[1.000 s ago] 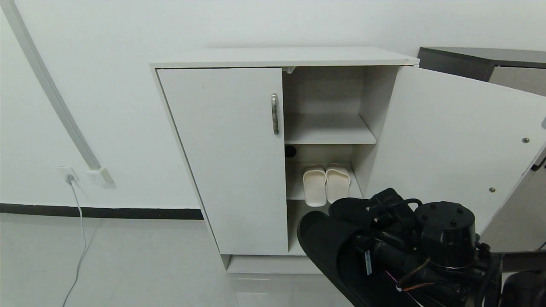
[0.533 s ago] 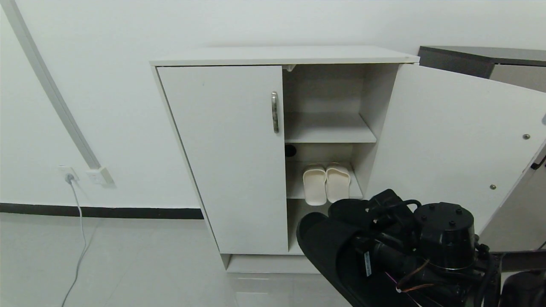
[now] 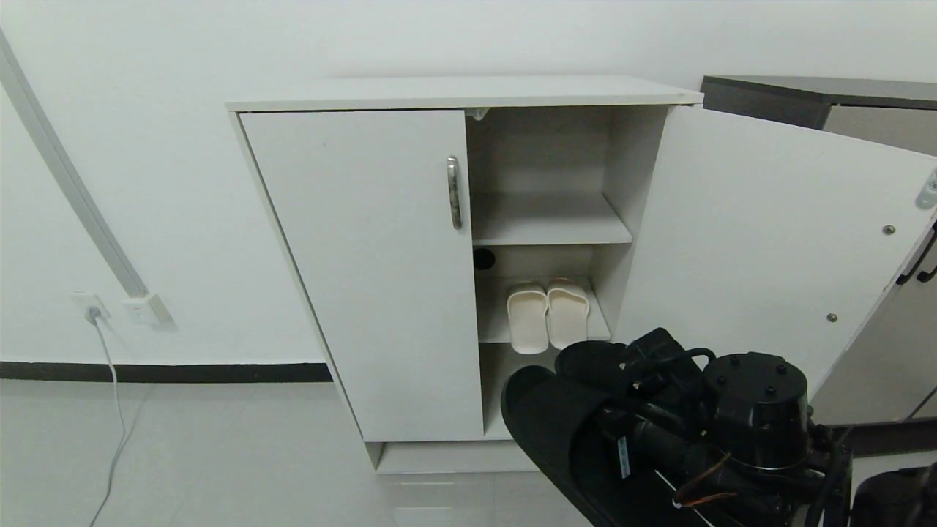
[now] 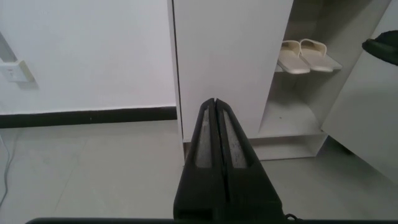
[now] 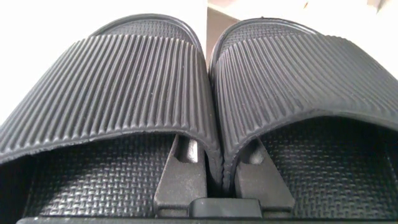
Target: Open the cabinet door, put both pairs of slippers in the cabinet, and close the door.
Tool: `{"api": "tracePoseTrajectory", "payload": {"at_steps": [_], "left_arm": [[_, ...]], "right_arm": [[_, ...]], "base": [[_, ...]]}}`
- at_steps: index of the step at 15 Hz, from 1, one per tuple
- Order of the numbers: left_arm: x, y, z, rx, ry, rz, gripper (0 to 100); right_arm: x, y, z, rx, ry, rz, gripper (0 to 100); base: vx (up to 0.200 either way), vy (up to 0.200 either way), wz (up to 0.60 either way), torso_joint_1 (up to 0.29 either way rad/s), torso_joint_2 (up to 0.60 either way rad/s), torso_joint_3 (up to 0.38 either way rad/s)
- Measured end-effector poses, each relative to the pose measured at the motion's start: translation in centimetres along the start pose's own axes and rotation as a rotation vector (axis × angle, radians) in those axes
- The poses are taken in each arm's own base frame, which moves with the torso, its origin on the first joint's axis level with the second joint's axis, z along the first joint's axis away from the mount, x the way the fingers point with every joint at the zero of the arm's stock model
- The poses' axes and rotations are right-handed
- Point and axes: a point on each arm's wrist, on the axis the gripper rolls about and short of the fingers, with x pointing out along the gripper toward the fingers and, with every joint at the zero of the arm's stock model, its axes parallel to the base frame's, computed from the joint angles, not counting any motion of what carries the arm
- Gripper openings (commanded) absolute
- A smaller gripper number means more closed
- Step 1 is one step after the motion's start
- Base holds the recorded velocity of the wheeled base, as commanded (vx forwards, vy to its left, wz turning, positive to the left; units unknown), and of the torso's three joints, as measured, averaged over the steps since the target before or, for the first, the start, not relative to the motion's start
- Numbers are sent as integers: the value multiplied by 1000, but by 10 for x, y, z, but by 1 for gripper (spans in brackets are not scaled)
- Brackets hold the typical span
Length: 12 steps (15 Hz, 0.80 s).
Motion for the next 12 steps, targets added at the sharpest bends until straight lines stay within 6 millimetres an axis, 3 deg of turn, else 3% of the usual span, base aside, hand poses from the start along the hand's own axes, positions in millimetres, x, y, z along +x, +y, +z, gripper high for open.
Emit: {"api": "tracePoseTrajectory", "payload": {"at_steps": [3,6,10,12], "left_arm": [[0,0,0,2,0,-1,0],[0,0,0,1,0,-1,0],[0,0,0,3,0,-2,0],[0,0,0,2,0,-2,0]], "right_arm": [[13,4,3,-2,-78,-51,0],[52,13,11,27,-151,-240,0],[95,27,13,56,17,-364,0],[103,36,34,68,52,-427,0]], "base": [[0,0,0,0,0,0],[0,0,0,0,0,0],[0,0,0,0,0,0],[0,0,0,0,0,0]]}}
